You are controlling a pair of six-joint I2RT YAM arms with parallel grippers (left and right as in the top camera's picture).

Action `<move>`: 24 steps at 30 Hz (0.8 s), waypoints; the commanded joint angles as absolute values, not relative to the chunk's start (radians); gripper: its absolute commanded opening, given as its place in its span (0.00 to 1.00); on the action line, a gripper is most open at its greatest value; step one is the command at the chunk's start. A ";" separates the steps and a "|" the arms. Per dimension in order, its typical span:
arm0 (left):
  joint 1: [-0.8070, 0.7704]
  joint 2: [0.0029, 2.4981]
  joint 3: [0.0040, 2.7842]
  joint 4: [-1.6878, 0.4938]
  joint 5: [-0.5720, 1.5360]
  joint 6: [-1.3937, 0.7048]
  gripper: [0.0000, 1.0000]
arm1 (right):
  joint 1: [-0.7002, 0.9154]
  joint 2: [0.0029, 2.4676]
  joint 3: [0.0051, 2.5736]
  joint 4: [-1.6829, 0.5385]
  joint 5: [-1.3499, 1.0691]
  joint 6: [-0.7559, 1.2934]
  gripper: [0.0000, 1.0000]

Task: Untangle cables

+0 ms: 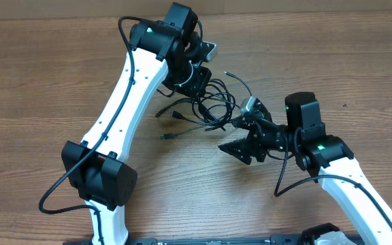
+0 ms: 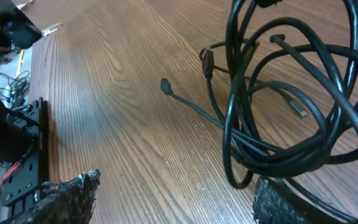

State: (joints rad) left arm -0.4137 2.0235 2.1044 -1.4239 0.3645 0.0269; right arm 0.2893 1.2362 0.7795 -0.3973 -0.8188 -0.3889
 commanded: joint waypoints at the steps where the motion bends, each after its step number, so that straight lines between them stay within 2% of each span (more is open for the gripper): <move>1: -0.429 2.024 2.110 -1.425 0.394 0.041 0.05 | 0.294 1.271 0.786 -0.384 -0.805 -0.400 0.80; 12: -0.462 2.024 2.110 -1.436 0.393 -0.118 0.04 | 0.294 1.299 0.786 -0.356 -0.625 -0.390 0.80; 24: -0.522 2.024 2.110 -1.442 0.385 -0.108 0.05 | 0.293 1.306 0.786 -0.343 -0.392 -0.390 0.77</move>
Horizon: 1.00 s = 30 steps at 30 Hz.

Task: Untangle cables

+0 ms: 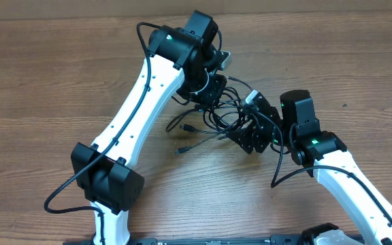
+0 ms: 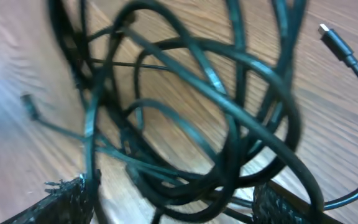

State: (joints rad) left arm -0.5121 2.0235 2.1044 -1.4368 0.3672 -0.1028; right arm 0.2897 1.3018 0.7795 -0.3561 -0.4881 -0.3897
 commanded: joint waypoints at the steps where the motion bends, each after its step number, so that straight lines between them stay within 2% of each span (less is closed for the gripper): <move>1: -0.523 2.024 2.110 -1.441 0.385 -0.108 0.04 | 0.293 1.306 0.786 -0.342 -0.380 -0.390 0.76; 14: -0.524 2.024 2.110 -1.474 0.385 -0.085 0.04 | 0.292 1.306 0.786 -0.263 -0.289 -0.390 0.75; 20: -0.526 2.024 2.110 -1.492 0.386 -0.067 0.05 | 0.292 1.306 0.786 -0.208 -0.290 -0.390 0.80; 22: -0.526 2.024 2.110 -1.492 0.386 -0.067 0.05 | 0.292 1.306 0.786 -0.203 -0.293 -0.390 0.75; 25: -0.527 2.024 2.110 -1.496 0.386 -0.067 0.05 | 0.292 1.306 0.786 -0.203 -0.293 -0.390 0.47; 26: -0.529 2.024 2.110 -1.497 0.386 -0.067 0.04 | 0.292 1.306 0.787 -0.204 -0.294 -0.389 0.33; 30: -0.536 2.024 2.110 -1.496 0.386 -0.067 0.05 | 0.292 1.306 0.786 -0.204 -0.352 -0.390 0.16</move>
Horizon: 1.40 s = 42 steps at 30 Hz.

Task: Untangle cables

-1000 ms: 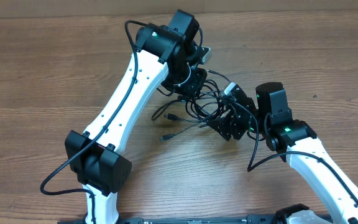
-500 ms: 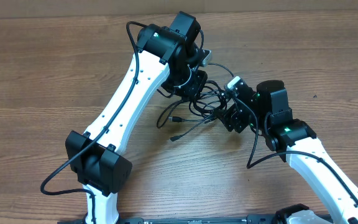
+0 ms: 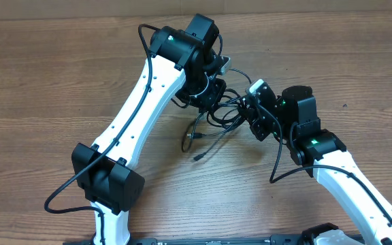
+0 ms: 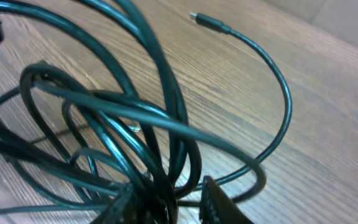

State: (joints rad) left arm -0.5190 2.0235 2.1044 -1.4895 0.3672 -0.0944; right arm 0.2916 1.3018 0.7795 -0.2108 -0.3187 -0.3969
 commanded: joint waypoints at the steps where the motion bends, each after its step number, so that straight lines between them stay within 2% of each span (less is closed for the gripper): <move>1: -0.537 2.024 2.110 -1.496 0.386 -0.067 0.04 | 0.292 1.306 0.786 -0.206 -0.362 -0.389 0.13; 3: -0.539 2.024 2.110 -1.497 0.386 -0.067 0.04 | 0.292 1.306 0.786 -0.206 -0.360 -0.367 0.04; 6: -0.539 2.024 2.110 -1.499 0.386 -0.067 0.05 | 0.292 1.306 0.786 -0.210 -0.360 -0.317 0.04; 14: -0.539 2.024 2.110 -1.489 0.382 -0.067 0.04 | 0.286 1.306 0.786 -0.202 -0.360 0.086 0.04; 20: -0.535 2.024 2.110 -1.488 0.286 -0.105 0.04 | 0.226 1.306 0.786 -0.194 -0.361 0.362 0.04; 25: -0.516 2.024 2.110 -1.485 0.148 -0.220 0.05 | 0.174 1.306 0.786 -0.224 -0.368 0.420 0.04; 34: -0.461 2.024 2.110 -1.493 0.031 -0.388 0.04 | 0.114 1.306 0.786 -0.253 -0.368 0.545 0.04; 42: -0.456 2.024 2.110 -1.492 0.018 -0.433 0.04 | 0.082 1.306 0.786 -0.285 -0.367 0.579 0.04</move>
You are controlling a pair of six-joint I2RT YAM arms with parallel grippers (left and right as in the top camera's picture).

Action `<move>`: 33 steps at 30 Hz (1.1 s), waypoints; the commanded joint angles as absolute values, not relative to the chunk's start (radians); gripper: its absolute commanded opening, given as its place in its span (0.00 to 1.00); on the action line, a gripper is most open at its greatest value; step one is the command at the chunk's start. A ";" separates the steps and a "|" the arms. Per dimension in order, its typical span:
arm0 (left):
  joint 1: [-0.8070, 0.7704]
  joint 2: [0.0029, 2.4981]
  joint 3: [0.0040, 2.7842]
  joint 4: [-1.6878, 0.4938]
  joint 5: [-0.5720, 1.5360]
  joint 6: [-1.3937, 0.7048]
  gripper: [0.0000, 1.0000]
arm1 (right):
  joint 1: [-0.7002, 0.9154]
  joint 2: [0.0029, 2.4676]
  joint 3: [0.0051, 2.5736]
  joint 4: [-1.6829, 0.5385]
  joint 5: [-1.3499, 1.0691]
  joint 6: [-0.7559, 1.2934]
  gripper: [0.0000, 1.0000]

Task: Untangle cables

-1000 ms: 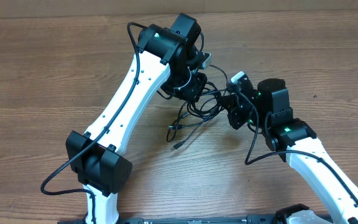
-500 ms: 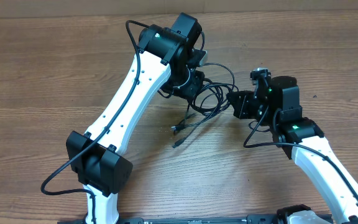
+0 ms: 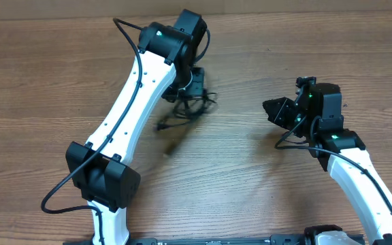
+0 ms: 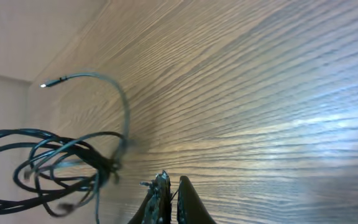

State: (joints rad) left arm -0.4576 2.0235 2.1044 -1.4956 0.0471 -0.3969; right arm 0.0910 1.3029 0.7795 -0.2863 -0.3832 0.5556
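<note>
A tangle of black cables [image 3: 190,103] hangs under my left gripper [image 3: 194,85] at the back middle of the table, and that gripper looks shut on it. Blurred plug ends trail down to the left. My right gripper [image 3: 269,107] is well off to the right of the bundle, apart from it. In the right wrist view the right gripper [image 4: 171,186] is shut with no cable showing between its fingers. The bundle [image 4: 55,168] is blurred at the lower left there, with one loose plug end [image 4: 45,85] arching above it.
The bare wooden table [image 3: 46,82] spreads all round. Between the two grippers lies open tabletop. The left arm's white links cross the left middle of the table, and both arm bases stand at the front edge.
My right gripper, then shut on cables right beside the left gripper, is now far to the right and shut on nothing. The left gripper and the bundle have shifted left and back.
My right gripper stood open beside the tangle while the left held it from above. Then its open fingers were round the cables, then shut on them. Now the right gripper is away to the right with nothing in it, and the bundle hangs from the left.
</note>
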 commanded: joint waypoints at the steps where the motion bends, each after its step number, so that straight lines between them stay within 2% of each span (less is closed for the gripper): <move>1: -0.457 2.024 2.110 -1.492 0.019 -0.419 0.04 | 0.082 1.306 0.786 -0.280 -0.368 0.572 0.04; 3: -0.460 2.024 2.110 -1.493 0.020 -0.367 0.05 | 0.083 1.306 0.786 -0.280 -0.373 0.511 0.04; 4: -0.461 2.024 2.110 -1.493 0.028 -0.332 0.05 | 0.085 1.306 0.786 -0.279 -0.382 0.452 0.08; 5: -0.461 2.024 2.110 -1.493 0.043 -0.296 0.05 | 0.085 1.306 0.786 -0.278 -0.407 0.381 0.18; 6: -0.461 2.024 2.110 -1.493 0.055 -0.271 0.04 | 0.085 1.306 0.786 -0.276 -0.425 0.342 0.23; 8: -0.461 2.024 2.110 -1.494 0.122 -0.150 0.04 | 0.085 1.306 0.786 -0.284 -0.566 0.088 0.57; 9: -0.461 2.024 2.110 -1.494 0.134 -0.131 0.04 | 0.085 1.306 0.786 -0.288 -0.596 0.039 0.64; 10: -0.461 2.024 2.110 -1.494 0.177 -0.072 0.04 | 0.085 1.306 0.786 -0.299 -0.662 -0.053 0.79; 12: -0.462 2.024 2.110 -1.492 0.236 -0.012 0.04 | 0.085 1.306 0.786 -0.302 -0.729 -0.122 0.89; 16: -0.471 2.024 2.110 -1.486 0.369 0.067 0.04 | 0.089 1.306 0.786 -0.301 -0.765 -0.152 0.94; 22: -0.500 2.024 2.110 -1.460 0.386 0.057 0.05 | 0.126 1.306 0.786 -0.301 -0.772 -0.158 0.95; 25: -0.517 2.024 2.110 -1.444 0.382 0.076 0.05 | 0.167 1.307 0.786 -0.311 -0.801 -0.249 0.96; 30: -0.517 2.024 2.110 -1.448 0.383 0.076 0.04 | 0.211 1.314 0.786 -0.328 -0.794 -0.350 0.95; 33: -0.517 2.024 2.110 -1.454 0.383 0.083 0.04 | 0.216 1.335 0.786 -0.329 -0.778 -0.350 0.89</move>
State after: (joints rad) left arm -0.5156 2.0235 2.1044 -1.4532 0.3527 0.0589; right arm 0.2058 1.3125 0.7795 -0.3313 -0.7776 -0.3153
